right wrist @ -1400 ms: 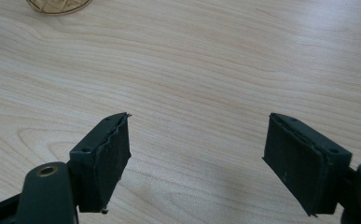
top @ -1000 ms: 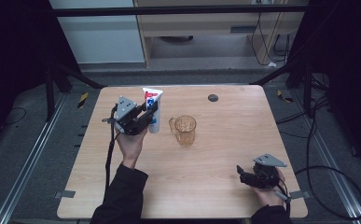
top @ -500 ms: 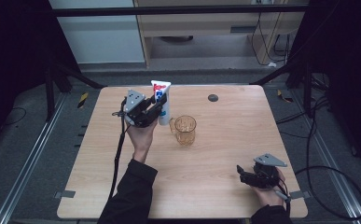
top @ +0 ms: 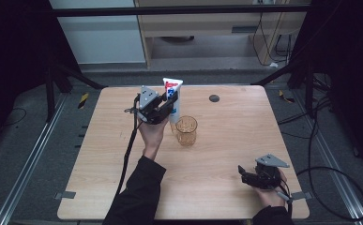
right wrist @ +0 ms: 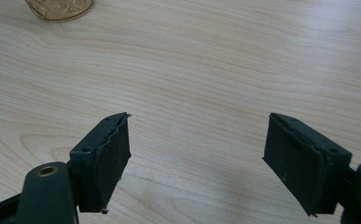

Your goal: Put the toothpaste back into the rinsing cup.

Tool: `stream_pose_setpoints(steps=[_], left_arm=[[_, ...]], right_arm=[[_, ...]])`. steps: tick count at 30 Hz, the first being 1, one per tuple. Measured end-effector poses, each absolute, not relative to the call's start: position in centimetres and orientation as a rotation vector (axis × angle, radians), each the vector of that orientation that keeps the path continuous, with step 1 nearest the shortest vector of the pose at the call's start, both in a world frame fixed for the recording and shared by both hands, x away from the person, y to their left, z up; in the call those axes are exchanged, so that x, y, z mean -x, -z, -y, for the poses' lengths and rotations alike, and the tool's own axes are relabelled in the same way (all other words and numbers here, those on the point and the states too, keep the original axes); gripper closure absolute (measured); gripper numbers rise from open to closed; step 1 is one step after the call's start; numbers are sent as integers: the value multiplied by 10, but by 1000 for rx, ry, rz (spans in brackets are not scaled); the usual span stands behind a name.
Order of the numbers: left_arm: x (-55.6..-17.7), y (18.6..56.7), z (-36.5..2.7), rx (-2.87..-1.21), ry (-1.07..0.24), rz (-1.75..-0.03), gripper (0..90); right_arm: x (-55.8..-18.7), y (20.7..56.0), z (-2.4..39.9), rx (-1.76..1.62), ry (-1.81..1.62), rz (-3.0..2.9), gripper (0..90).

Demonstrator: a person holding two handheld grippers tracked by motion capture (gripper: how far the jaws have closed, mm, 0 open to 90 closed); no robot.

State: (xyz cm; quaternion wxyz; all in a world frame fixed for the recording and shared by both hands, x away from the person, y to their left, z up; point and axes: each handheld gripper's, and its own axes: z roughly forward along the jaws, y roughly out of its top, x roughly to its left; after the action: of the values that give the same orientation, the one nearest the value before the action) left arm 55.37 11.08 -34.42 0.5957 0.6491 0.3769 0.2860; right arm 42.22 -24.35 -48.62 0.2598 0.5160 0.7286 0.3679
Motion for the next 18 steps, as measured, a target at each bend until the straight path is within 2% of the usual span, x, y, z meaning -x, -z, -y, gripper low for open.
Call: stream_pose_setpoints(steps=[18], left_arm=[[-569, 360, -88, -1552, -653, -870, 700]], right_arm=[[-422, 486, 244, -1410, -1012, -1972, 222]])
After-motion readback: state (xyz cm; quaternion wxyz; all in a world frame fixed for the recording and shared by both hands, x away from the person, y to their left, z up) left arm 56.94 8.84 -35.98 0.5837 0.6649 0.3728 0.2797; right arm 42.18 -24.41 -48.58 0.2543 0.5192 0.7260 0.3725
